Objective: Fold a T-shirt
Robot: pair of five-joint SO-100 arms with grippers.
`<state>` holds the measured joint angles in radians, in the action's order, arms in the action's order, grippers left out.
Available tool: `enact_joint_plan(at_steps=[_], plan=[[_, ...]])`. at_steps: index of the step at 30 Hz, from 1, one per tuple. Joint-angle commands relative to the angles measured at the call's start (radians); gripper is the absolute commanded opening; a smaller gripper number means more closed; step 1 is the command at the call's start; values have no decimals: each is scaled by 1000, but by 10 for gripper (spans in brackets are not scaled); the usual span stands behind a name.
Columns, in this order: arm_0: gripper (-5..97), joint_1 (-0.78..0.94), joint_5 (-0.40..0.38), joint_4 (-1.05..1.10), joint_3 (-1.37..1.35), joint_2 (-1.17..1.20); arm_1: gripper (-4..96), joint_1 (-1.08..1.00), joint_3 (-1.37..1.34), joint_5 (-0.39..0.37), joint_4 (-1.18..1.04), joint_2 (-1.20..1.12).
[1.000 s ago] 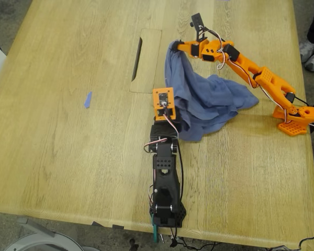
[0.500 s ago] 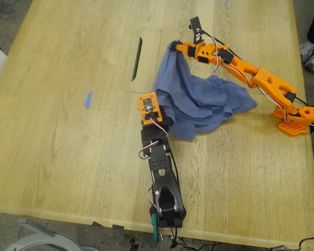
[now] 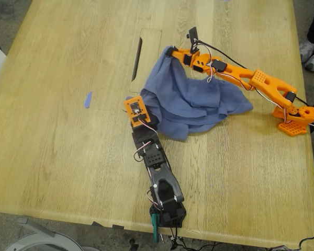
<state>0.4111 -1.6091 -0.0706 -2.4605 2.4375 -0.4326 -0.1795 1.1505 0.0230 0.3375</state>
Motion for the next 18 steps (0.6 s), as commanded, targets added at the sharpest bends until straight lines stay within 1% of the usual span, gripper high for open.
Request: enact_joint_plan(at_steps=[1, 3, 6, 9, 11, 13, 14, 18], plan=[[-3, 107, 3, 89, 46, 29, -2, -120, -3, 11, 60, 14], [-3, 137, 8, 133, 48, 11, -2, -138, -6, 11, 98, 15], [-3, 173, 9, 253, 57, -46, -2, -163, 23, 11, 74, 28], [-3, 184, 8, 387, 58, -114, -2, -178, 69, 5, 21, 44], [-3, 187, 9, 431, 63, -143, -2, -181, 118, 3, -61, 60], [-3, 170, 9, 416, 69, -143, -2, -183, 183, 3, -172, 69], [-3, 153, 6, 374, 72, -129, -2, -183, 201, 3, -215, 81], [-3, 72, 2, 235, 121, -58, -2, -166, 164, 0, -264, 175]])
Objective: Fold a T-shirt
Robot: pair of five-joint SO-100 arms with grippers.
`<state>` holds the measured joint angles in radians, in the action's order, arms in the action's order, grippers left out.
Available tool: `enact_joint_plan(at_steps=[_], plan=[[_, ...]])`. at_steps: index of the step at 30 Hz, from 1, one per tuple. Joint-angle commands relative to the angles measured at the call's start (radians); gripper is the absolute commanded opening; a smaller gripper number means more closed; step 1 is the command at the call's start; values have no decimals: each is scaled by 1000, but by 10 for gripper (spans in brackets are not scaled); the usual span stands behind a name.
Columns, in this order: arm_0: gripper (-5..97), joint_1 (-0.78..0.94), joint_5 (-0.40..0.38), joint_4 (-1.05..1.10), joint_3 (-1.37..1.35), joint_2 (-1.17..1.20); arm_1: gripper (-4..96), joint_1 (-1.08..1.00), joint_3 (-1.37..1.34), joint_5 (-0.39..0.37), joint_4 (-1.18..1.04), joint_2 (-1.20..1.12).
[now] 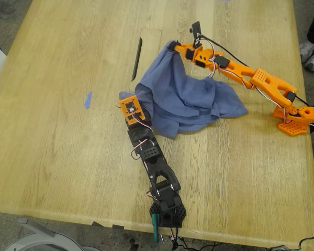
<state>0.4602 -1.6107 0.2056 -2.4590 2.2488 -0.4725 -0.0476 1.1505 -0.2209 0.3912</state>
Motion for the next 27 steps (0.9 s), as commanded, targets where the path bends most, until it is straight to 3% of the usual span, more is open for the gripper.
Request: enact_joint_plan(at_steps=[1, 11, 27], plan=[[-3, 5, 3, -97, 144, 150, -2, -121, 28, 0, -51, 143], [-2, -91, -5, -661, 368, 307, -2, -63, 107, 15, -469, 278], [-2, -313, -18, -1104, 629, 293, -2, 5, -101, 40, -953, 680]])
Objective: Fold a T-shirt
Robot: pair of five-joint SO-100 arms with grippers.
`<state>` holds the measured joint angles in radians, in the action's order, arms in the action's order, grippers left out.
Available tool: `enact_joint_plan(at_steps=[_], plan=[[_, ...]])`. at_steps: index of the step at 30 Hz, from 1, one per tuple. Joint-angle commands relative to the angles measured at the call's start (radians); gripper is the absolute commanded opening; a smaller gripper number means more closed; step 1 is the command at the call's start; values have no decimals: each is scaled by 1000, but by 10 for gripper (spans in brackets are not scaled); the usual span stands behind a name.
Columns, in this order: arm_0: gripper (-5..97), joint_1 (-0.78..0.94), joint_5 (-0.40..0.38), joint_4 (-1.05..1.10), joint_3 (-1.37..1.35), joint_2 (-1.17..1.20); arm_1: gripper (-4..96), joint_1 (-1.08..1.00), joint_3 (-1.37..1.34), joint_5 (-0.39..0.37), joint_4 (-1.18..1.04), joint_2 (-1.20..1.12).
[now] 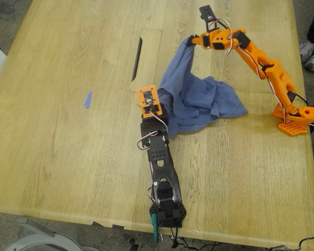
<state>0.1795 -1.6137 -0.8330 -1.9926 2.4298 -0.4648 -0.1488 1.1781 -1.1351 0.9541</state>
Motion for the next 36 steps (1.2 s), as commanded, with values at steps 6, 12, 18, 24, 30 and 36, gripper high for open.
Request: enact_joint_plan(at_steps=[6, 12, 18, 24, 30, 36], plan=[[-2, -204, -32, -281, 304, 112, -2, 72, 69, -3, -311, 189], [-2, -360, -40, -383, 353, 130, -2, 126, 110, -18, -552, 272], [-2, -446, -54, -537, 416, 117, -2, 138, -264, -23, -551, 546], [-2, -503, -69, -565, 430, 63, -2, 138, -644, -34, -551, 815], [-2, -598, -84, -486, 310, 41, -2, 152, -1008, -51, -443, 1012], [-2, -704, -103, -353, 135, 29, -2, 186, -1382, -58, -293, 1207]])
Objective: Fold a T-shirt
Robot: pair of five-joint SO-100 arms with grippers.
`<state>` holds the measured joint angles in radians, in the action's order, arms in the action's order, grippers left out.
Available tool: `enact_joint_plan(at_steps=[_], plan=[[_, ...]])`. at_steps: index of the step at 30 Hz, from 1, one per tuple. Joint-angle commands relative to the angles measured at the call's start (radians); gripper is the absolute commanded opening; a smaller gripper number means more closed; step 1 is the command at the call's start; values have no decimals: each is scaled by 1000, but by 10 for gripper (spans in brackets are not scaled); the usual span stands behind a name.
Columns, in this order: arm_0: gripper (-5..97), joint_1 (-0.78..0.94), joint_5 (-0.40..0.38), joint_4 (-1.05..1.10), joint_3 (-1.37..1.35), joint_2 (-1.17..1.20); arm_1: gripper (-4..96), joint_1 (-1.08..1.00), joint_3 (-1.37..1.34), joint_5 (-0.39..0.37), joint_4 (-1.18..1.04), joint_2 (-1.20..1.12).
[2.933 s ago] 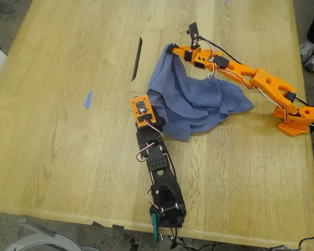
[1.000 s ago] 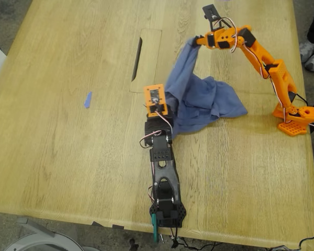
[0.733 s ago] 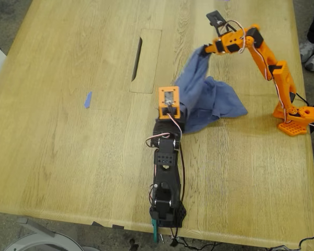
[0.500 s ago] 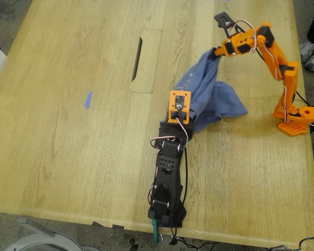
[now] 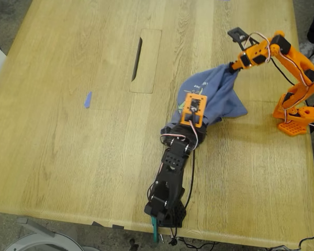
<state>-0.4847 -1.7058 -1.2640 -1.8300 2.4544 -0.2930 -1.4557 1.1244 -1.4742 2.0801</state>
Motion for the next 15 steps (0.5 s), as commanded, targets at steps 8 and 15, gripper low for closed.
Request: enact_joint_plan(at_steps=[8, 15], plan=[[-1, -91, -18, 319, -298, 5, -1, 29, -480, -9, 216, 290], [-1, -210, -9, 405, -454, 57, -1, 49, -726, -9, 186, 540]])
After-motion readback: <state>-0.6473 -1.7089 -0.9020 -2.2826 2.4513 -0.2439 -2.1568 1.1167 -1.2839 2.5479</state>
